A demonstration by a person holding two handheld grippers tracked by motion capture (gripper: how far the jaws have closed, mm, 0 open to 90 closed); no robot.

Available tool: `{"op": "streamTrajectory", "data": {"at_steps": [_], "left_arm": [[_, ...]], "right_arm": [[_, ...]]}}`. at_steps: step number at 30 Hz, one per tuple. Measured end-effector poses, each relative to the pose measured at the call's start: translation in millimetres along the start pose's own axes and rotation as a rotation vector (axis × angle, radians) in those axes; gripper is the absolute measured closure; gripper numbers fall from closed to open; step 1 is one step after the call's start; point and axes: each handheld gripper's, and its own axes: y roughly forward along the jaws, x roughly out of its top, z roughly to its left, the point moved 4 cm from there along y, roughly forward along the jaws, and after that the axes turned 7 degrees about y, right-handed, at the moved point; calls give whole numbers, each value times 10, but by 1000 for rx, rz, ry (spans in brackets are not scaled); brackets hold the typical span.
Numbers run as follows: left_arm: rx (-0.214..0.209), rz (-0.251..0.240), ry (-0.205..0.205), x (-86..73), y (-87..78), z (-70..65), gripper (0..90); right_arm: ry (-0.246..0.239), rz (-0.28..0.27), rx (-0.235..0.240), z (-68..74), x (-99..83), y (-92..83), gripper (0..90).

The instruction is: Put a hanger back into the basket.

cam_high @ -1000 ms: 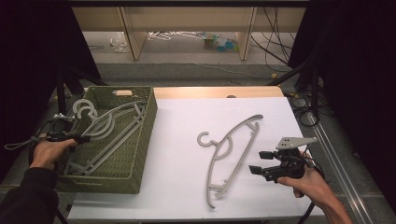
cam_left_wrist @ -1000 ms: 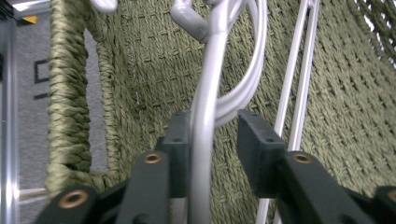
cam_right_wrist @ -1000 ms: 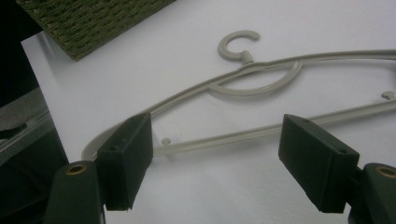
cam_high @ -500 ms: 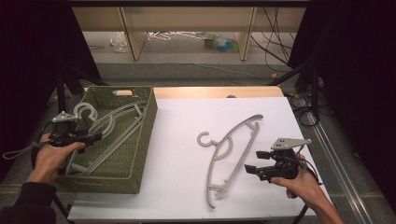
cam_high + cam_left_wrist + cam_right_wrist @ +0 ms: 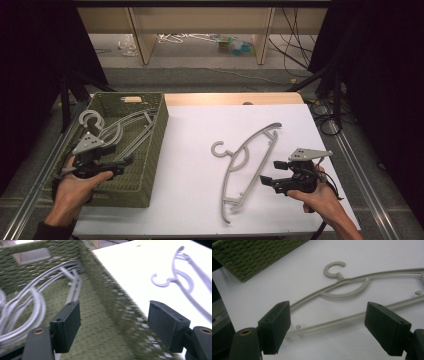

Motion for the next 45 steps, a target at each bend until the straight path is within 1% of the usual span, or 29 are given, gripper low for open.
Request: {"op": "streamTrajectory", "data": {"at_steps": [1,4,7,8,9,10,11,12,14,16,17,18,19,20,21,22,23,25,27,30,33,34,36,37,38,39,41,43,45], "left_arm": [[3,-2,32,-3,-34,-102,256],[-2,-3,35,-14,-95,-229,240],[44,-21,56,13,-200,-294,240],[44,-21,56,13,-200,-294,240],[2,-52,20,29,-282,-357,240],[2,-52,20,29,-282,-357,242],[-40,-80,-27,17,-319,-446,247],[-40,-80,-27,17,-319,-446,248],[-65,-95,-27,-9,-318,-555,247],[-73,-95,3,-45,-286,-687,247],[-81,-96,21,-55,-271,-724,246],[-97,-93,9,-74,-244,-784,246],[-123,-107,18,-111,-171,-891,244],[-123,-107,18,-111,-171,-891,245],[-134,-96,39,-157,-94,-991,244],[-134,-96,39,-157,-94,-991,243],[-151,-90,66,-196,-14,-1088,241],[-158,-84,72,-216,25,-1128,233],[-176,-89,81,-263,97,-1222,229],[-180,-90,85,-304,140,-1258,217],[-187,-102,59,-375,190,-1278,198],[-187,-102,59,-375,190,-1278,197],[-180,-106,59,-408,203,-1294,194],[-194,-108,63,-419,199,-1304,194],[-192,-117,88,-427,201,-1302,184],[-187,-114,66,-433,203,-1319,183],[-183,-118,77,-437,201,-1316,180],[-190,-126,71,-437,204,-1315,178],[-188,-116,74,-453,201,-1326,175]], "right_arm": [[-4,18,4,-1,-1,-9,217],[-2,5,10,4,-2,2,216],[-4,-2,2,1,-4,12,216],[-4,-2,2,1,-4,12,216],[-4,2,4,12,-6,14,217],[-5,4,13,16,-7,17,217],[-6,16,6,16,-8,10,216],[-6,16,6,16,-8,10,216],[-4,17,4,15,-9,15,217],[0,5,11,21,-13,28,217],[2,-1,-2,26,-12,32,216],[2,-1,-2,26,-12,32,216],[3,-5,9,43,-7,41,216],[3,-5,9,43,-7,41,216],[-1,-1,1,48,-7,44,216],[-1,-1,1,48,-7,44,216],[1,-13,8,59,-12,64,215],[5,-16,7,65,-16,69,215],[11,9,14,84,-28,75,214],[9,9,14,87,-32,79,213],[7,-9,15,92,-32,103,209],[13,-10,19,101,-36,108,208],[13,6,16,108,-39,100,207],[8,-7,23,118,-38,116,204],[4,-7,14,133,-30,142,203],[7,-2,2,143,-32,155,201],[13,11,-7,171,-55,193,196],[11,16,-15,183,-65,213,191],[17,20,-18,229,-64,285,190]]}}
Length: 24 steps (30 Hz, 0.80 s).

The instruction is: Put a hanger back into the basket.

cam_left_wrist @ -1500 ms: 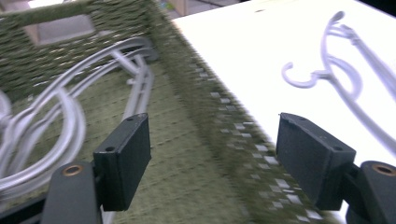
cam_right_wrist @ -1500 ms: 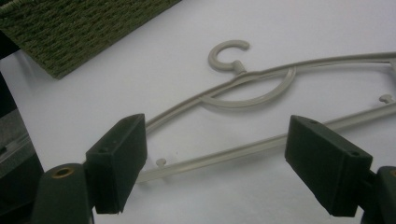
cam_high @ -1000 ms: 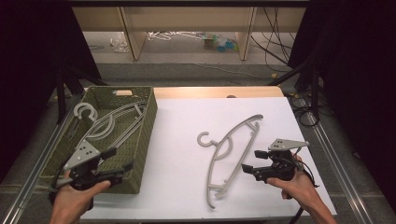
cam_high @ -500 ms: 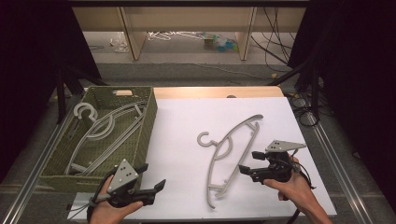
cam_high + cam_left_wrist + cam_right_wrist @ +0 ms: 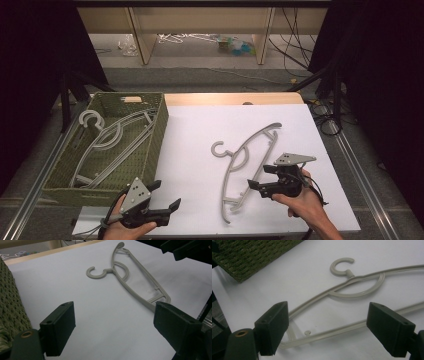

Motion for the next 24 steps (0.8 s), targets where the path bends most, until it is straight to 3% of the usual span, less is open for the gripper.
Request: {"op": "streamTrajectory", "data": {"at_steps": [3,4,7,9,10,13,14,18,19,21,22,23,24], "left_arm": [[-8,-2,1,-4,-3,1,175],[-9,-8,-25,-7,-2,-5,175],[1,-2,8,-9,-5,-12,175],[1,-4,0,-8,-8,-7,176],[-11,0,-9,-23,18,-8,175],[-6,19,6,-42,31,-17,177],[-16,23,12,-45,42,-30,177],[-25,30,17,-49,53,-44,178],[-33,28,18,-53,62,-43,179],[-34,27,18,-54,61,-44,179],[-32,29,16,-51,53,-43,180],[-34,27,16,-51,51,-42,181],[-35,25,15,-50,48,-41,183]], "right_arm": [[-6,2,-24,28,3,47,190],[-2,10,-22,51,2,80,189],[-36,40,-57,137,8,256,189],[-33,50,-59,176,0,307,188],[-32,88,-59,264,-7,434,190],[-54,106,-70,320,-11,553,183],[-51,161,-74,397,-29,691,186],[-66,216,-97,453,-56,892,182],[-95,245,-108,474,-59,994,180],[-86,256,-109,487,-60,1029,178],[-71,305,-125,504,-66,1094,180],[-94,306,-144,475,-71,1132,190],[-70,331,-155,474,-78,1143,200]]}}
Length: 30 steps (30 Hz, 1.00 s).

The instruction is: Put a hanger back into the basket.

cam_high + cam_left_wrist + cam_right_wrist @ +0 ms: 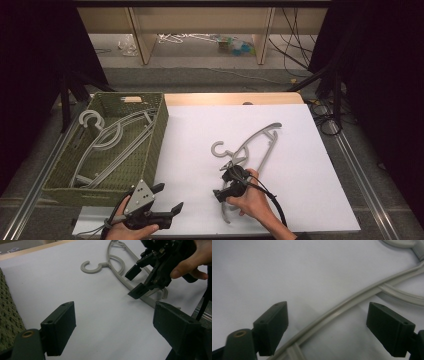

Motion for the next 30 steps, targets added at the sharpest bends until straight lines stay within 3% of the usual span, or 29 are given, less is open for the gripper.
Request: {"op": "streamTrajectory", "data": {"at_steps": [3,5,6,9,13,19,22,24,26,27,28,29,30], "left_arm": [[-1,-1,2,-2,-4,8,191],[-1,-4,-1,-5,4,2,195],[-1,-4,-1,-5,4,2,194],[-5,-3,8,-6,2,-1,194],[-7,-1,11,-14,5,0,204],[-6,-1,22,-22,11,4,216],[-5,2,20,-27,17,0,229],[-10,5,25,-36,24,5,228],[-12,5,20,-37,27,3,228],[-12,5,20,-37,27,3,228],[-10,11,21,-38,33,5,228],[-9,12,21,-37,40,5,228],[-9,12,21,-37,40,5,228]], "right_arm": [[-28,-1,-10,-29,-1,18,238],[-63,7,-32,-53,-7,-1,331],[-63,7,-32,-53,-7,-1,331],[-82,54,-37,-102,-26,-59,400],[-66,71,9,-203,-55,-114,455],[-101,87,27,-264,-109,-172,506],[-120,86,63,-292,-137,-218,568],[-98,92,79,-300,-155,-246,599],[-32,95,101,-320,-163,-264,624],[-32,95,101,-320,-163,-264,624],[-5,93,68,-311,-144,-247,553],[2,97,28,-303,-134,-216,537],[2,97,28,-303,-134,-216,537]]}}
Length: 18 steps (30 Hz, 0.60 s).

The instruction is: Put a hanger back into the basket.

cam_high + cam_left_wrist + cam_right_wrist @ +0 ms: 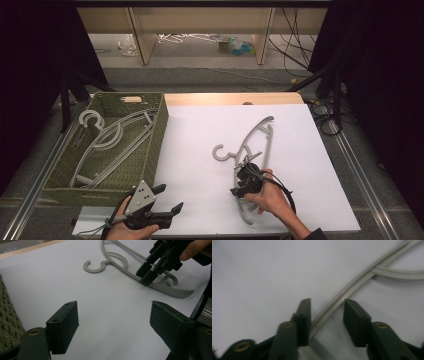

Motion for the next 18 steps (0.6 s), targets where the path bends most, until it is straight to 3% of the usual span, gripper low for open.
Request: {"op": "streamTrajectory", "data": {"at_steps": [1,4,6,8,9,11,13,17,18], "left_arm": [[1,7,-2,-8,9,-2,228],[-6,7,-3,-15,22,-5,231],[-1,5,-6,-13,19,0,232],[-1,6,0,-9,12,2,235],[1,4,-2,-5,10,1,239],[2,-5,-4,-2,7,5,241],[5,0,-6,-5,-2,8,245],[0,-4,-4,-6,6,11,251],[1,-4,-3,-7,6,13,252]], "right_arm": [[8,3,-22,27,41,23,465],[-5,4,-51,52,70,59,462],[-11,24,-80,88,89,84,403],[-12,29,-79,111,90,94,367],[-39,46,-101,142,89,102,382],[-47,39,-99,128,76,92,424],[-71,34,-90,101,64,73,505],[-107,46,-68,72,57,51,568],[-154,49,-49,56,50,38,645]]}}
